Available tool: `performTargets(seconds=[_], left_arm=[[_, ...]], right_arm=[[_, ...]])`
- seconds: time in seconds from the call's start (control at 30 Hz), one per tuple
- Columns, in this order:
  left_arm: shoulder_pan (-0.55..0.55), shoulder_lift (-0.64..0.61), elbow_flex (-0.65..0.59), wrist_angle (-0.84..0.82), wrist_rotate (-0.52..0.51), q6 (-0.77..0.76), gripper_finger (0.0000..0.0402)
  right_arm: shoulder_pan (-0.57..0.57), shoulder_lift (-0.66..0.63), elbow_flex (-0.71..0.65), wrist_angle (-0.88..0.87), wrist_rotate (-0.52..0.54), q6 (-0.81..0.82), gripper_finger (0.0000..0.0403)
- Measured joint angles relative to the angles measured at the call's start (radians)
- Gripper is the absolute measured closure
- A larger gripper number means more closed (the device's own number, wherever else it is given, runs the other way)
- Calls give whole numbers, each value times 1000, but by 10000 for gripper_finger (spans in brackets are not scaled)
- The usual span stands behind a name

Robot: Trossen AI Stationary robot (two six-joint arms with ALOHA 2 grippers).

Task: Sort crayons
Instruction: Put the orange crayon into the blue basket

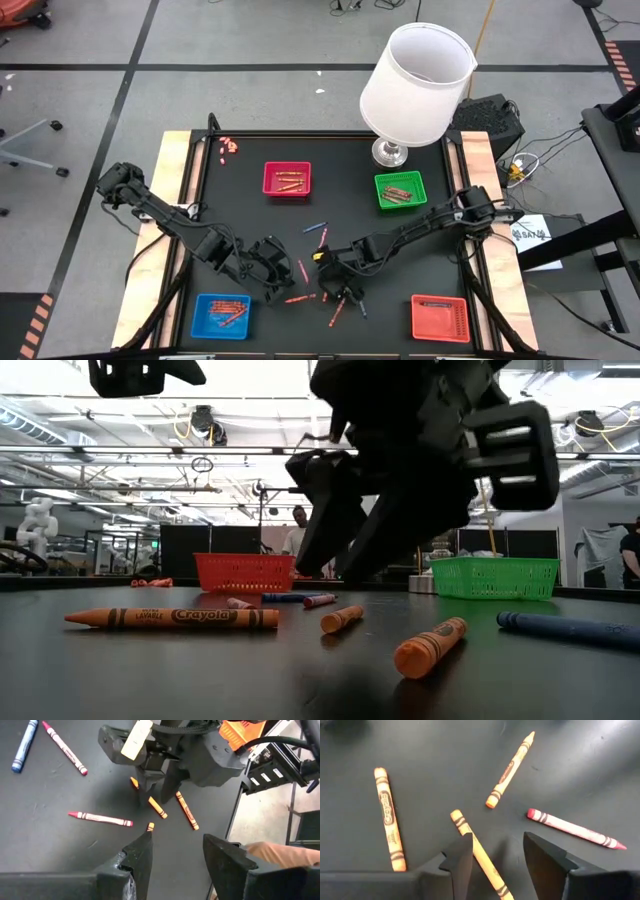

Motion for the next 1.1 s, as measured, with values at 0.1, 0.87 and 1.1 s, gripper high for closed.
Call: performTargets(seconds=[0.1, 0.87, 1.1], left_arm=[[-1, 0, 0, -1, 0, -22, 227], [-1, 0, 0, -74, 0, -15, 227], [-1, 0, 0, -99, -5, 11, 227]], right_arm=[[-5, 8, 0, 1, -1, -24, 243], [-16, 41, 4, -189, -53, 30, 344], [-16, 21, 4, -215, -21, 91, 397]])
